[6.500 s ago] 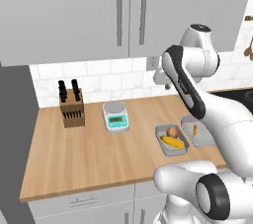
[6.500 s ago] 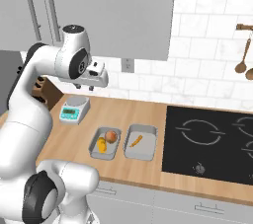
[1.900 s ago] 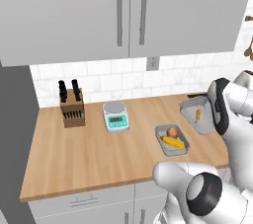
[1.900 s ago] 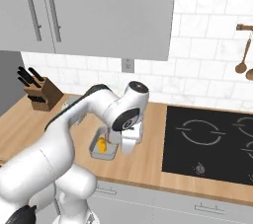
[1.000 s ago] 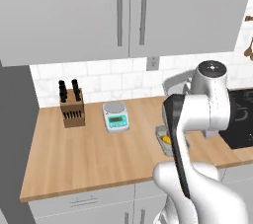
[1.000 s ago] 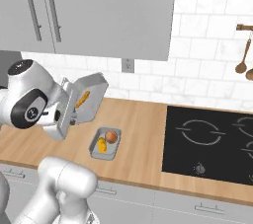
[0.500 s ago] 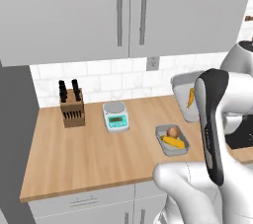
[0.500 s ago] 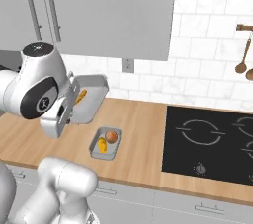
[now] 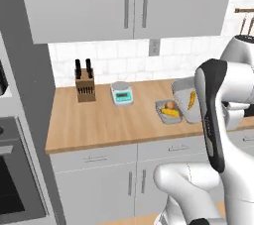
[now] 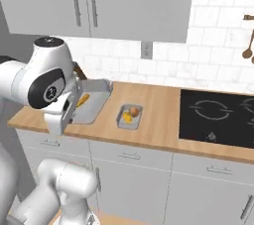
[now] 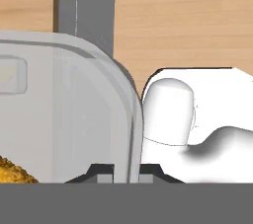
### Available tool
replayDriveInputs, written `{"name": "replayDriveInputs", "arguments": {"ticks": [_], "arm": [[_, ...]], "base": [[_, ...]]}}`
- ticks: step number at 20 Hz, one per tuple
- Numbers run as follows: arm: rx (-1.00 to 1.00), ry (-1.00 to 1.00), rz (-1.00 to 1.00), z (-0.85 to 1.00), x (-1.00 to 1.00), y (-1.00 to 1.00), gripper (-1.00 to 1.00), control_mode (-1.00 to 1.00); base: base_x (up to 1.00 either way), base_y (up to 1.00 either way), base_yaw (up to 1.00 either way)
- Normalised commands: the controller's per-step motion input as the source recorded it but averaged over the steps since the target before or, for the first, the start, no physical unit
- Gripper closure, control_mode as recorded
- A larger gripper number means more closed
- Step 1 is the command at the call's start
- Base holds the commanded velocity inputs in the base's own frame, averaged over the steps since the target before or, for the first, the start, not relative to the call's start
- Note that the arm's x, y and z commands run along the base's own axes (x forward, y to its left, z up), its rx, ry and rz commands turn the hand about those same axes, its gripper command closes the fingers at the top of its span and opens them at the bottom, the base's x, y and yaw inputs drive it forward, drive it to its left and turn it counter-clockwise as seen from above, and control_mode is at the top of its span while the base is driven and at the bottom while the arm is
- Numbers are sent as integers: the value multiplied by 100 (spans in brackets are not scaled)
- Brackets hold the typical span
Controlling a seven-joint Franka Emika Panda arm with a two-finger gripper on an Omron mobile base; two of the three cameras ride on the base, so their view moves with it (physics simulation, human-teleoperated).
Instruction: Take the meat container that has the shrimp and place it on the second highest rack of the freezer. Then take the vegetable container that has the corn and onion and place it on the highest rack of the freezer.
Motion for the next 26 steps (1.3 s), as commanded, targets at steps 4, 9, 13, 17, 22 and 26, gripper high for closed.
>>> {"name": "replayDriveInputs", "arguments": {"ticks": [4, 9, 13, 17, 22, 26], "arm": [[0, 0, 0, 0, 0, 0, 100, 100], [0, 0, 0, 0, 0, 0, 100, 100], [0, 0, 0, 0, 0, 0, 100, 100], [0, 0, 0, 0, 0, 0, 100, 100], [0, 0, 0, 0, 0, 0, 100, 100], [0, 0, 0, 0, 0, 0, 100, 100]], "base": [[-100, 100, 13], [-100, 100, 1], [-51, 100, 7], [-10, 100, 31], [1, 100, 45], [36, 100, 36]]}}
